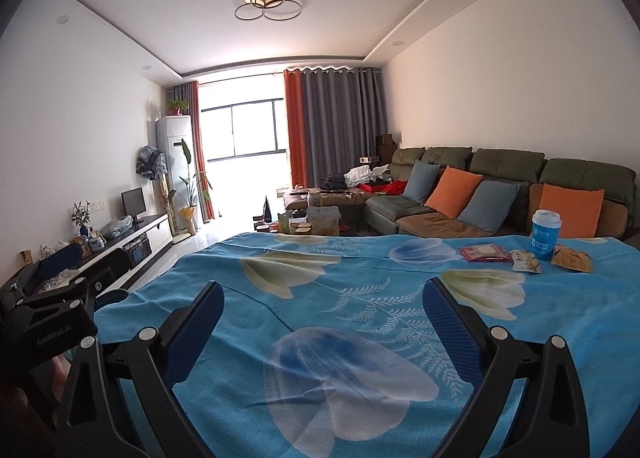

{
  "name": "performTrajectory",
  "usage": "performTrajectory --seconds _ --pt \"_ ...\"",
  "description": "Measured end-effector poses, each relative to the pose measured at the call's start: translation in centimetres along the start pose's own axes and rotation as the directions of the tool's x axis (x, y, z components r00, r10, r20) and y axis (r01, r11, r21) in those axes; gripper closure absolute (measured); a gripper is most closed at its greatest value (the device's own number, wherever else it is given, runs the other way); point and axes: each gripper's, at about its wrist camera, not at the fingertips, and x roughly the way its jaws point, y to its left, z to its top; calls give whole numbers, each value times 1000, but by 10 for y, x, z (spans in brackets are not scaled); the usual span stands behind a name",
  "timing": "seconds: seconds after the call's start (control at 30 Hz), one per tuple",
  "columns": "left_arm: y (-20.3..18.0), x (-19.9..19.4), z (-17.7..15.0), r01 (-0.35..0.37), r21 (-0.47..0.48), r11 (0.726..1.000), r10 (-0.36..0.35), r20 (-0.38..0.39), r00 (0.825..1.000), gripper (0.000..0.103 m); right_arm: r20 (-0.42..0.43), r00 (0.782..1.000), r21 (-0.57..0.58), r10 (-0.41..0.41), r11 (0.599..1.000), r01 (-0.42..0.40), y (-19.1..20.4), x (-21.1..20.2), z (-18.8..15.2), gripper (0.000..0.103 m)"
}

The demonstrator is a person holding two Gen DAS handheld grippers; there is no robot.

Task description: Collect trash

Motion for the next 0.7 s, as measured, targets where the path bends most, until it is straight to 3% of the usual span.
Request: performTrajectory --seconds 0.7 --pt "2 -5 2 -10 -7 1000 10 15 1000 6 24 999 -6 -24 1000 24 -3 -7 8 7"
